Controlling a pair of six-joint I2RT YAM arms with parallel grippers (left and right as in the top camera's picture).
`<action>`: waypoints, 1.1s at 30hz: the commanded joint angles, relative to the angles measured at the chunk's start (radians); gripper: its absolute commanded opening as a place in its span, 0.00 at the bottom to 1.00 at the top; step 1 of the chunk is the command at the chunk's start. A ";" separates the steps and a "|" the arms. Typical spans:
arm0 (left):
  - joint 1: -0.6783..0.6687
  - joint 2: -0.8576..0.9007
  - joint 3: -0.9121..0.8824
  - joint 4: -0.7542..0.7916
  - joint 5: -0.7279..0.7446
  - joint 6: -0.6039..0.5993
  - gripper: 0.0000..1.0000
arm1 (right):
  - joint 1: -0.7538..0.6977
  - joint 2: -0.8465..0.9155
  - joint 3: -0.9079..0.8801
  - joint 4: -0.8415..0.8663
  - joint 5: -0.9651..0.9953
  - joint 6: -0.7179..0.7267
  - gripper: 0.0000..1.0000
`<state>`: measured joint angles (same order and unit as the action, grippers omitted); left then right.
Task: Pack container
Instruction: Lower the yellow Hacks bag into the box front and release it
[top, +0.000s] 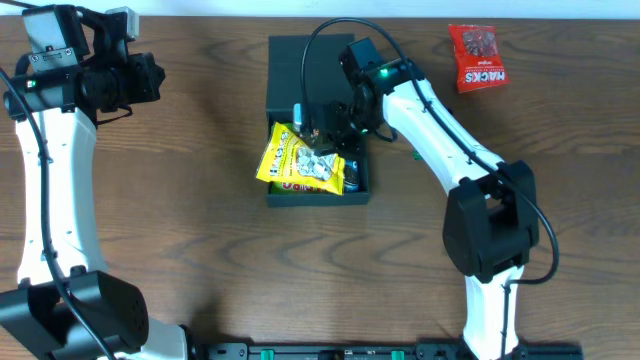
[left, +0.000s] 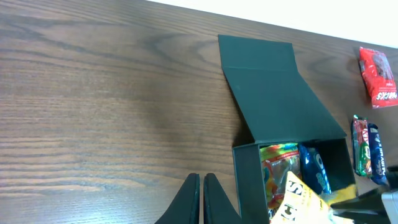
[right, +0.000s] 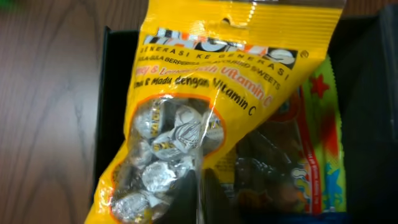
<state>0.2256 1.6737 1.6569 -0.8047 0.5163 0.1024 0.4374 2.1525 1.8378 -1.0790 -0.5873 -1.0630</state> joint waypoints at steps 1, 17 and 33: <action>0.003 -0.003 0.015 -0.002 0.000 0.010 0.06 | -0.006 0.019 -0.002 0.029 -0.014 0.043 0.75; 0.003 -0.003 0.015 -0.001 0.000 0.010 0.06 | 0.052 0.043 0.077 0.061 -0.007 0.309 0.01; 0.003 -0.003 0.015 0.001 -0.003 0.010 0.06 | 0.058 0.183 0.077 0.020 0.056 0.378 0.01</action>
<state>0.2256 1.6737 1.6569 -0.8043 0.5163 0.1024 0.4961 2.3238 1.9022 -1.0538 -0.5594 -0.7109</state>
